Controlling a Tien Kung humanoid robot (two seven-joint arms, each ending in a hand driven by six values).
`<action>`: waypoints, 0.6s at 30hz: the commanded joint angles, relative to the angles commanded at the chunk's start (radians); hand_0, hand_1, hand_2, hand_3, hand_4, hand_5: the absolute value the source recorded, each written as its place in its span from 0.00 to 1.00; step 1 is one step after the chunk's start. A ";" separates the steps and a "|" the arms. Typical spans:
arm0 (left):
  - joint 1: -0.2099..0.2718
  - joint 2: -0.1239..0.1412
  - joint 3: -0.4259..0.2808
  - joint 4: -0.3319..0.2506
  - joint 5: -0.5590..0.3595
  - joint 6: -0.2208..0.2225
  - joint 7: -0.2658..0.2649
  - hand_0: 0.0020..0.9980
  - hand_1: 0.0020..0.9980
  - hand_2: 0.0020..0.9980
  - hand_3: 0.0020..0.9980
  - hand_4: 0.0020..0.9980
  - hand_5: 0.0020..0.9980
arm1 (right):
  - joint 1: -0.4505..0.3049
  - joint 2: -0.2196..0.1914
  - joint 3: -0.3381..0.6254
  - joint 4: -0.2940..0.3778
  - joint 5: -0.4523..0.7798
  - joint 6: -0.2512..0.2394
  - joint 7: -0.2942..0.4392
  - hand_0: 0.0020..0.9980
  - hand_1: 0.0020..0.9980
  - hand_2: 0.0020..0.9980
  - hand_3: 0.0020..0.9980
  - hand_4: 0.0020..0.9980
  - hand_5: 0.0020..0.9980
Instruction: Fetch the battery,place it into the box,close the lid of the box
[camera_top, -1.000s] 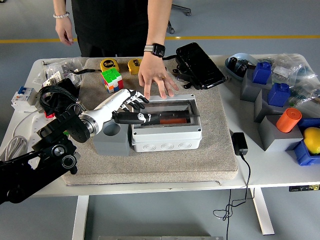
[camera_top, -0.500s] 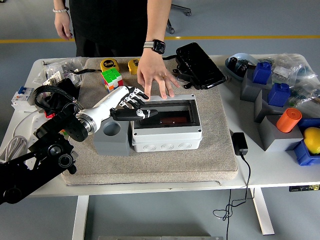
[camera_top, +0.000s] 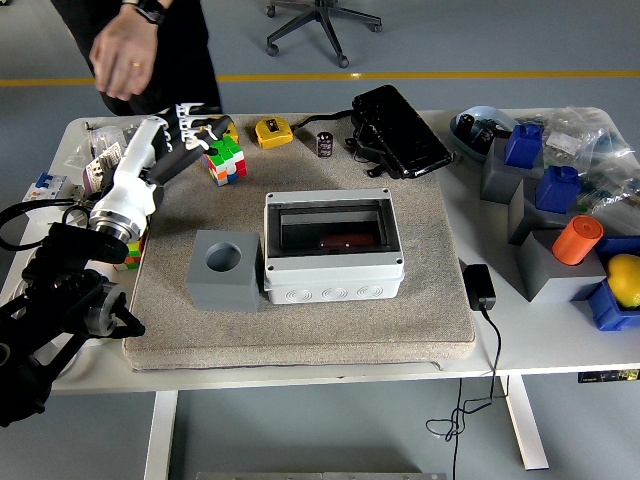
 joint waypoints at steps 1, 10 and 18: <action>0.010 -0.001 -0.020 0.009 -0.039 0.000 -0.028 0.58 0.65 0.64 0.66 0.97 0.53 | 0.000 0.000 0.001 0.000 0.000 0.000 0.000 0.61 0.64 0.60 0.57 0.91 0.46; 0.072 0.000 -0.150 0.041 -0.286 -0.017 -0.084 0.57 0.64 0.64 0.66 0.96 0.53 | -0.001 0.003 0.005 -0.003 0.000 0.000 -0.001 0.61 0.64 0.60 0.57 0.91 0.46; 0.112 0.005 -0.206 0.037 -0.276 -0.025 -0.073 0.56 0.64 0.64 0.65 0.96 0.51 | 0.008 0.006 0.011 -0.005 -0.001 -0.001 -0.002 0.61 0.64 0.60 0.57 0.91 0.46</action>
